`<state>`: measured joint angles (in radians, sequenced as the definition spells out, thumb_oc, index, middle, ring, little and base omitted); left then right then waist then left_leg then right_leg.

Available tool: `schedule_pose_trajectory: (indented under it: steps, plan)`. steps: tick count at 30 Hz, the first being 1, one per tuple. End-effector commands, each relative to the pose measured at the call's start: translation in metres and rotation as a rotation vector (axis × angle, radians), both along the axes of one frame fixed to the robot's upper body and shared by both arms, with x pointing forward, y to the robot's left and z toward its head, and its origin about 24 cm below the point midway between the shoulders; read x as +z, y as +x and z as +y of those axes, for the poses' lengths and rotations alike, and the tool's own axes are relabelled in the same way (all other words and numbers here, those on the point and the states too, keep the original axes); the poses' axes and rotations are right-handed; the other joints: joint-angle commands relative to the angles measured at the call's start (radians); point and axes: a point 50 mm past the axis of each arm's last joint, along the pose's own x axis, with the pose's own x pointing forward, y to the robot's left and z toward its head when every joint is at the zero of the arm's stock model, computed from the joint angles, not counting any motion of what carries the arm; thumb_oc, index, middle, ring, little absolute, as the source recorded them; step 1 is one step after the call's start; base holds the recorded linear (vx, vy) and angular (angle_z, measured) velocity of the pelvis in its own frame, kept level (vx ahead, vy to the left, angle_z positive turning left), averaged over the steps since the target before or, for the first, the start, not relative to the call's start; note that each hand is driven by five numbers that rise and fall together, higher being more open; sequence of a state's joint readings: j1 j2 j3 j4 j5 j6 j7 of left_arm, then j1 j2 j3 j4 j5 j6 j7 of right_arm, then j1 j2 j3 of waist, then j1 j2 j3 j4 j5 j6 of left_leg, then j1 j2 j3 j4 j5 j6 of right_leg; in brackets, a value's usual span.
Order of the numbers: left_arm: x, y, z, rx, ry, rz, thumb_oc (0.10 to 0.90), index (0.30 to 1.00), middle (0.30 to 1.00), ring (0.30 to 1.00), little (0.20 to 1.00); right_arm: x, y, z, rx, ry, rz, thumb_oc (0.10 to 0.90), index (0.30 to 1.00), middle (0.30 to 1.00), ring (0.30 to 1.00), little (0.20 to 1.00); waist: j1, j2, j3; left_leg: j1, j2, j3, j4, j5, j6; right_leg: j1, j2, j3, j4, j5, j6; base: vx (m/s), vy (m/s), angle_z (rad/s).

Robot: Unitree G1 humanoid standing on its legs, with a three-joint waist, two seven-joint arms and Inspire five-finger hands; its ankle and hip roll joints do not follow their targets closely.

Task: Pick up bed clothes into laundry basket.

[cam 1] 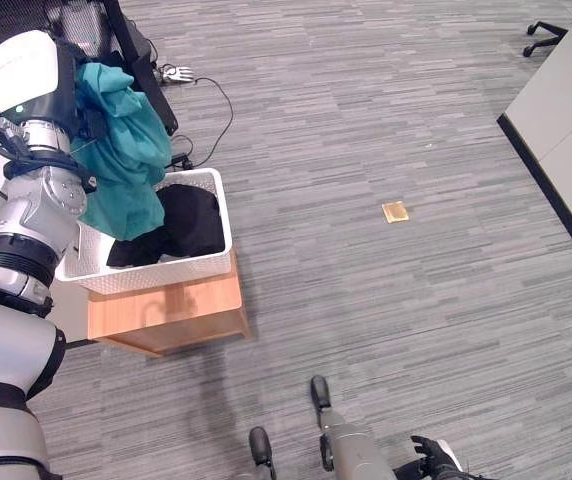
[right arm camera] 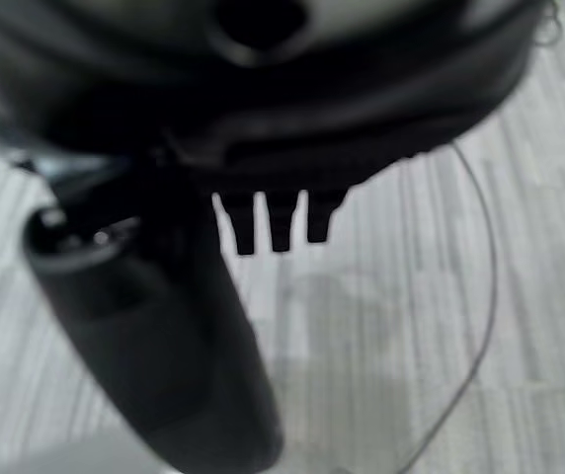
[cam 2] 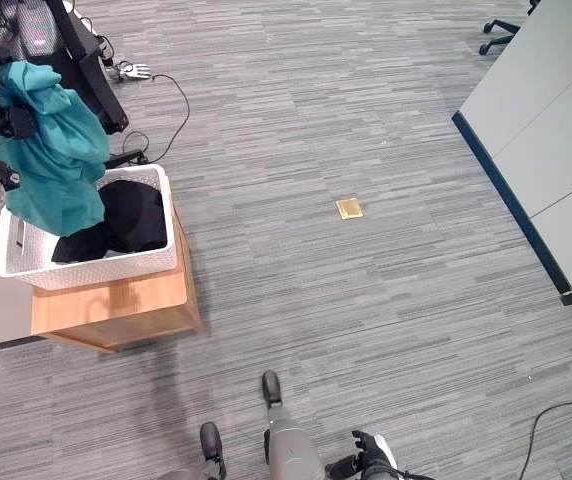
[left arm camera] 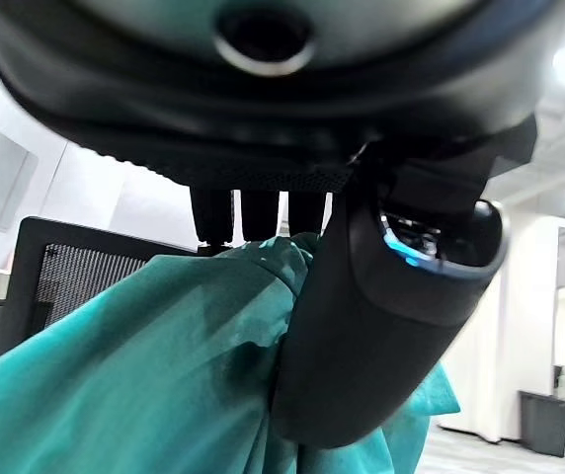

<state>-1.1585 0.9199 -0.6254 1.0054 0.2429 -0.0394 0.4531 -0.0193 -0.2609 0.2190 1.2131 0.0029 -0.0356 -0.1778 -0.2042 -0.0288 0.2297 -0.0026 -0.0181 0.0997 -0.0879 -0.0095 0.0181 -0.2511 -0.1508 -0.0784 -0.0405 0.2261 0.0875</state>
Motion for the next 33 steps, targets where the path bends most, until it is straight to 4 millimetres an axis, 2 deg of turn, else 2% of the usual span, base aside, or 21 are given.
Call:
schedule_pose_trajectory:
  steps: [1, 6, 11, 17, 18, 22, 28, 33]
  plan:
    - [0.065, -0.023, 0.017, 0.067, 0.045, -0.249, 0.4, 0.3, 0.3, 0.3, 0.3, 0.014, 0.012, -0.035, -0.013, -0.117, -0.043, 0.8, 0.9, 0.9, 0.9, 0.9, 0.002, 0.07, -0.032, -0.059, 0.023, -0.013, 0.001, -0.006, -0.062, 0.072, 0.017, 0.025, -0.026, -0.13, 0.123, -0.06, 0.017, -0.06]
    - [0.069, -0.027, 0.022, 0.081, 0.021, -0.286, 0.4, 0.3, 0.3, 0.3, 0.3, 0.014, 0.025, -0.021, -0.009, -0.095, -0.095, 0.8, 0.9, 0.9, 0.9, 0.9, 0.016, 0.059, -0.038, -0.161, 0.031, -0.018, 0.001, 0.009, -0.061, 0.007, 0.032, 0.051, -0.047, -0.114, 0.12, -0.03, 0.014, -0.19]
    - [0.07, -0.027, 0.021, 0.08, 0.0, -0.313, 0.4, 0.3, 0.3, 0.3, 0.3, 0.016, 0.035, -0.015, -0.004, -0.084, -0.133, 0.8, 0.9, 0.9, 0.9, 0.9, 0.016, 0.047, -0.013, -0.2, 0.03, -0.032, 0.001, 0.02, -0.063, -0.023, 0.04, 0.062, -0.047, -0.114, 0.116, -0.02, 0.021, 0.0]
    - [0.063, -0.027, 0.031, 0.121, -0.022, -0.275, 0.4, 0.3, 0.3, 0.3, 0.3, 0.019, 0.045, -0.011, 0.006, -0.068, -0.167, 0.8, 0.9, 0.9, 0.9, 0.9, 0.018, 0.026, 0.01, -0.237, 0.036, -0.041, 0.001, 0.027, -0.063, -0.05, 0.051, 0.071, -0.047, -0.114, 0.11, -0.01, 0.003, 0.01]
    - [0.062, -0.028, 0.034, 0.134, -0.036, -0.27, 0.8, 0.9, 0.9, 0.9, 0.9, 0.02, 0.047, -0.011, 0.006, -0.067, -0.174, 0.8, 0.9, 0.9, 0.9, 0.9, 0.019, 0.024, 0.013, -0.241, 0.037, -0.042, 0.001, 0.029, -0.064, -0.052, 0.052, 0.073, -0.047, -0.114, 0.109, 0.0, 0.0, 0.0]
    - [0.072, -0.03, 0.036, 0.152, -0.037, -0.288, 0.8, 0.9, 0.9, 0.9, 0.9, 0.021, 0.05, -0.009, 0.014, -0.052, -0.184, 0.8, 0.9, 0.9, 0.9, 0.9, 0.021, 0.017, 0.019, -0.254, 0.039, -0.047, 0.001, 0.033, -0.067, -0.063, 0.056, 0.075, -0.047, -0.115, 0.106, 0.0, 0.0, 0.0]
    - [0.075, -0.032, 0.037, 0.159, -0.023, -0.299, 0.8, 0.9, 0.9, 0.9, 0.9, 0.02, 0.052, -0.004, 0.054, -0.039, -0.184, 0.8, 0.9, 0.9, 0.9, 0.9, 0.033, 0.019, 0.01, -0.234, 0.045, -0.051, 0.001, 0.026, -0.069, -0.041, 0.058, 0.072, -0.047, -0.128, 0.106, 0.0, 0.0, 0.0]
    - [0.074, -0.028, 0.028, 0.113, -0.024, -0.31, 0.8, 0.9, 0.9, 0.9, 0.9, 0.018, 0.047, -0.005, 0.074, -0.046, -0.159, 0.8, 0.9, 0.9, 0.9, 0.9, 0.044, 0.028, -0.01, -0.191, 0.045, -0.05, 0.001, 0.016, -0.071, -0.001, 0.055, 0.065, -0.047, -0.145, 0.103, 0.05, 0.007, 0.05]
